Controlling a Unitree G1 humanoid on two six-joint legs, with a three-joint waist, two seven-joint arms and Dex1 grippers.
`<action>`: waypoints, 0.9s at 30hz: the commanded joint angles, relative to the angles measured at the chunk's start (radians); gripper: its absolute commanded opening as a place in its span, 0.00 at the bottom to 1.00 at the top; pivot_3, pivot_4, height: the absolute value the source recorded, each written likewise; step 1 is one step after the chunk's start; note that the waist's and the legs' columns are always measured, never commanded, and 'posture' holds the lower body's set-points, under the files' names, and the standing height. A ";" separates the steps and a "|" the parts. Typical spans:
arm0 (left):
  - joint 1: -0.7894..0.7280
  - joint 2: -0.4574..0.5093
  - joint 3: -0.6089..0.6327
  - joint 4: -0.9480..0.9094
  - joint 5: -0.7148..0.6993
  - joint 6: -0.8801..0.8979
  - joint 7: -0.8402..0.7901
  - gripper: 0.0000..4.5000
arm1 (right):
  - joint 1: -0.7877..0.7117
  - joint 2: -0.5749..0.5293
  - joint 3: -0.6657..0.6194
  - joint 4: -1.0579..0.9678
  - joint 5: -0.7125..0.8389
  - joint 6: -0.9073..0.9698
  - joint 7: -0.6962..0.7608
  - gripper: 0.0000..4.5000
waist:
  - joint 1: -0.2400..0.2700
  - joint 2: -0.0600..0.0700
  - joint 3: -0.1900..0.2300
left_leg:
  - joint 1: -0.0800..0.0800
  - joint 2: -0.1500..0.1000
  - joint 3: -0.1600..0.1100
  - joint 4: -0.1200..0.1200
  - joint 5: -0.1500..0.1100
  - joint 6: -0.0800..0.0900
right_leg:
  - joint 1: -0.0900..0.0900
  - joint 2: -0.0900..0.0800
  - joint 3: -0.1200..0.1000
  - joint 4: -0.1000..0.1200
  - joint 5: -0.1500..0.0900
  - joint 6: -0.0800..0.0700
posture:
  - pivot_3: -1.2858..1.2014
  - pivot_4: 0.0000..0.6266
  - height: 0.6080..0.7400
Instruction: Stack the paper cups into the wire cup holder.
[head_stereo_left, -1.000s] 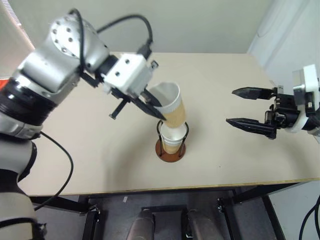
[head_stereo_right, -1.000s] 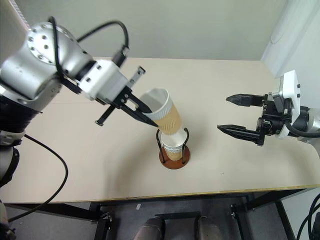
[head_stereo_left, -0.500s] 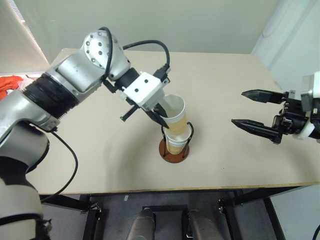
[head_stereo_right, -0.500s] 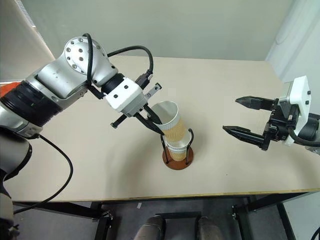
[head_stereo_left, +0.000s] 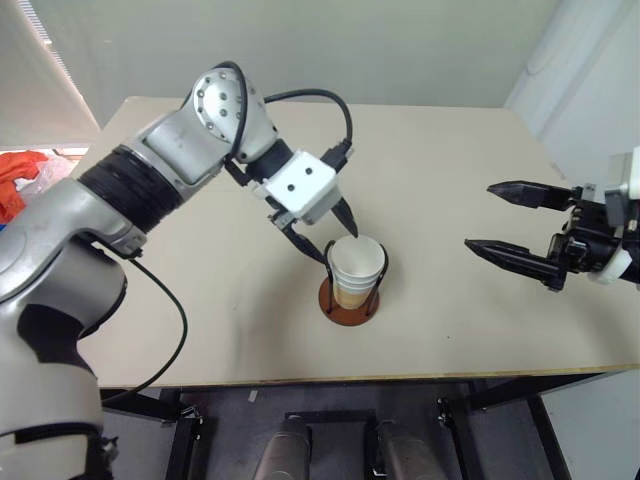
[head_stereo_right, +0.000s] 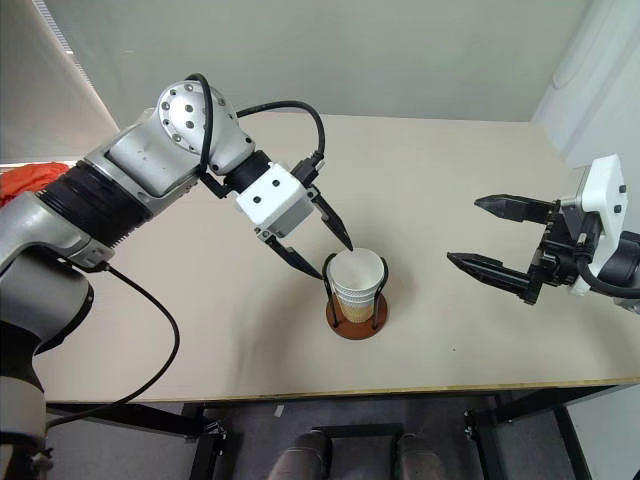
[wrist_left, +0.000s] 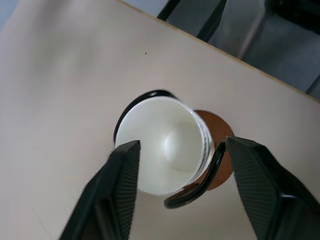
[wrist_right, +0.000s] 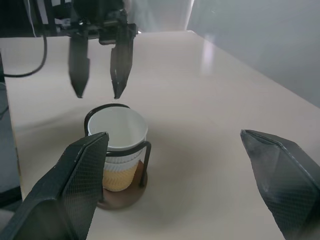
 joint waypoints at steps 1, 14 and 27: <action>0.013 0.041 0.098 -0.017 -0.023 0.049 -0.042 0.66 | -0.038 -0.021 0.034 0.014 -0.001 -0.032 0.036 1.00 | -0.001 0.000 0.000 | 0.000 0.000 0.000 0.000 0.000 0.000 | 0.000 0.000 0.000 0.000 0.000 0.000 | 0.52 0.24 1.00; 0.617 0.429 0.699 -0.268 -0.197 0.644 0.036 0.66 | -0.215 -0.030 0.223 0.367 -0.116 -0.157 0.299 1.00 | -0.019 0.004 -0.001 | 0.002 0.001 0.000 -0.001 0.002 0.000 | -0.002 0.001 0.000 0.002 -0.001 -0.002 | 0.52 0.24 1.00; 1.420 0.426 1.476 -0.461 -0.290 0.904 0.230 0.66 | -0.367 -0.018 0.324 0.659 -0.263 -0.260 0.473 1.00 | -0.021 0.003 -0.002 | 0.014 0.002 0.003 -0.007 0.001 -0.004 | 0.000 0.001 0.000 0.015 -0.014 -0.027 | 0.52 0.24 1.00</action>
